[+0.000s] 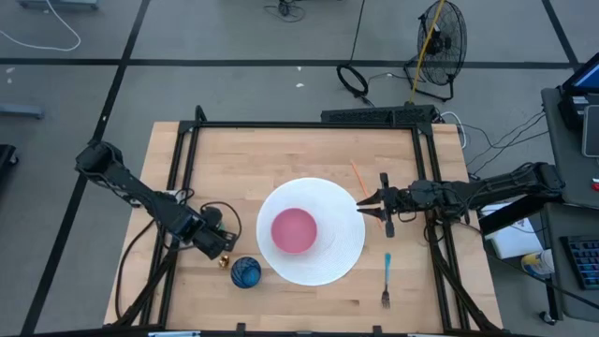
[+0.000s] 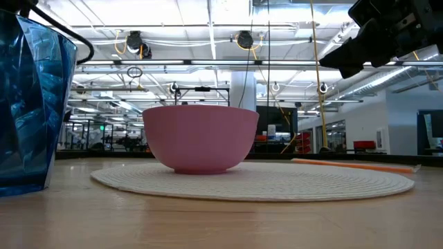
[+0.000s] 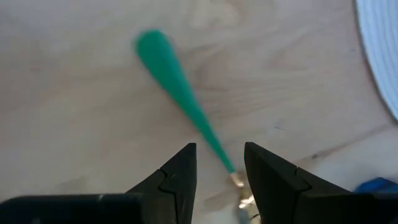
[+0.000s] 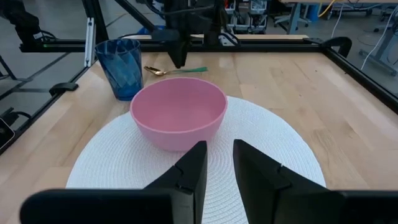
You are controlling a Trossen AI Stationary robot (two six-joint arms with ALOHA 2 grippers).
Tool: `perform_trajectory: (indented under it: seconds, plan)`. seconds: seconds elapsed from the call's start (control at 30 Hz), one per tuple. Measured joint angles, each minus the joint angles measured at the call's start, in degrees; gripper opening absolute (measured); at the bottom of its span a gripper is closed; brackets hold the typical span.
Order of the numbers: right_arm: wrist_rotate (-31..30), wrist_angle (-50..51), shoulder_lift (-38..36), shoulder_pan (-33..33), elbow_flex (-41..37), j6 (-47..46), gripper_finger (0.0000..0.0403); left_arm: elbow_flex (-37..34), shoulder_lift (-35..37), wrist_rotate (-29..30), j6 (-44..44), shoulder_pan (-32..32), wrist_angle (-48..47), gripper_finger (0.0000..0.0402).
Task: Pick & Place Utensil
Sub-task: Put the green spoon into the pink bowl
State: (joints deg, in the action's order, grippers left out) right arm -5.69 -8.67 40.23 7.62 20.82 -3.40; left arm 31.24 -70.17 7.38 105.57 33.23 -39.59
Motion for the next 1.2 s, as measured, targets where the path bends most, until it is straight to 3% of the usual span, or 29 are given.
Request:
perform_trajectory:
  seconds: [0.2,0.73,1.2]
  plan:
    - [0.0,0.0,0.0,0.0,0.0,0.0,0.0075,-3.6,0.0,-1.7,0.2,0.0,6.8,0.0141]
    - [0.0,0.0,0.0,0.0,0.0,0.0,0.0075,-5.9,0.2,-5.3,3.6,-0.1,3.8,0.014]
    - [0.0,-0.1,0.0,0.0,0.0,1.1,0.0075,-5.9,0.2,-10.0,-1.2,-3.6,3.2,0.014]
